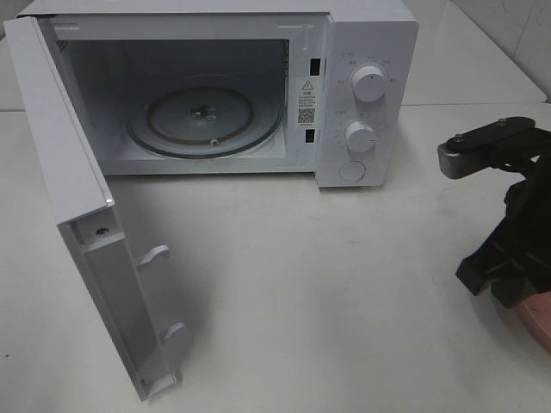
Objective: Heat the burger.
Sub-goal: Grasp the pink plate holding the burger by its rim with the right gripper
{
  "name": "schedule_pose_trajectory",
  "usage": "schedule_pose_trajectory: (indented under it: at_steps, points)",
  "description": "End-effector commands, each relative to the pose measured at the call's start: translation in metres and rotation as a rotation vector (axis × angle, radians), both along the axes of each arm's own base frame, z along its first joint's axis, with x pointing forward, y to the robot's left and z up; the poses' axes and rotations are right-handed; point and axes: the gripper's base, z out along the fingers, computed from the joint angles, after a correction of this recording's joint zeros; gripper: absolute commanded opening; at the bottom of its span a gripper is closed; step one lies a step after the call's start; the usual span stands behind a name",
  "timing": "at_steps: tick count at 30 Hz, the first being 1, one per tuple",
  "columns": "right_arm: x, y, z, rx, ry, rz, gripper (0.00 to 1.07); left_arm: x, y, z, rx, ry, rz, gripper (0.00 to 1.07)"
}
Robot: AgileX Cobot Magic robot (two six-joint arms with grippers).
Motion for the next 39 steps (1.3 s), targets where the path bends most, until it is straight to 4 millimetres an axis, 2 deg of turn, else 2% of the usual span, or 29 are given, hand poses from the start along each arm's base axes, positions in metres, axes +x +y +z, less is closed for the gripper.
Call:
schedule_pose_trajectory:
  at_steps: [1,2,3,4,5,6,12,16,20,26,28,31,33,39]
  points:
    - [-0.005,-0.005,0.006,-0.024,0.012,0.054,0.54,-0.001,0.0,-0.001,-0.005,-0.007,0.005,0.98]
    - [-0.005,-0.005,0.006,-0.024,0.012,0.054,0.54,-0.001,0.0,-0.001,-0.005,-0.007,0.005,0.98]
    - [-0.003,-0.004,0.007,-0.022,-0.009,0.058,0.76,-0.001,0.0,-0.001,-0.005,-0.007,0.005,0.98]
    - [-0.003,-0.004,0.007,-0.022,-0.009,0.058,0.76,-0.001,0.0,-0.001,-0.005,-0.007,0.005,0.98]
    - [-0.003,-0.004,0.007,-0.019,-0.015,0.059,0.84,-0.001,0.0,-0.001,-0.005,-0.007,0.005,0.98]
    - [-0.001,-0.003,0.007,-0.012,-0.033,0.06,1.0,-0.001,0.0,-0.001,-0.005,-0.007,0.005,0.98]
    - [0.002,-0.008,0.007,-0.016,-0.049,0.05,1.02,-0.001,0.0,-0.001,-0.005,-0.007,0.005,0.98]
    - [0.008,-0.029,0.005,-0.033,-0.041,-0.042,1.0,-0.001,0.0,-0.001,-0.005,-0.007,0.005,0.98]
    - [0.012,-0.04,0.001,-0.039,-0.024,-0.095,0.99,-0.001,0.0,-0.001,-0.005,-0.007,0.005,0.98]
    - [0.017,-0.046,-0.018,-0.046,0.028,-0.127,0.97,-0.001,0.0,-0.001,-0.005,-0.007,0.005,0.98]
    - [0.02,-0.045,-0.035,-0.039,0.019,-0.117,0.96,-0.001,0.0,-0.001,-0.005,-0.007,0.005,0.98]
    - [0.02,-0.045,-0.04,-0.038,0.017,-0.113,0.96,-0.001,0.0,-0.001,-0.005,-0.007,0.005,0.98]
    - [0.023,-0.05,-0.056,-0.058,0.017,-0.108,0.95,-0.001,0.0,-0.001,-0.005,-0.007,0.005,0.98]
    - [0.027,-0.058,-0.074,-0.051,0.048,-0.149,0.94,-0.001,0.0,-0.001,-0.005,-0.007,0.005,0.98]
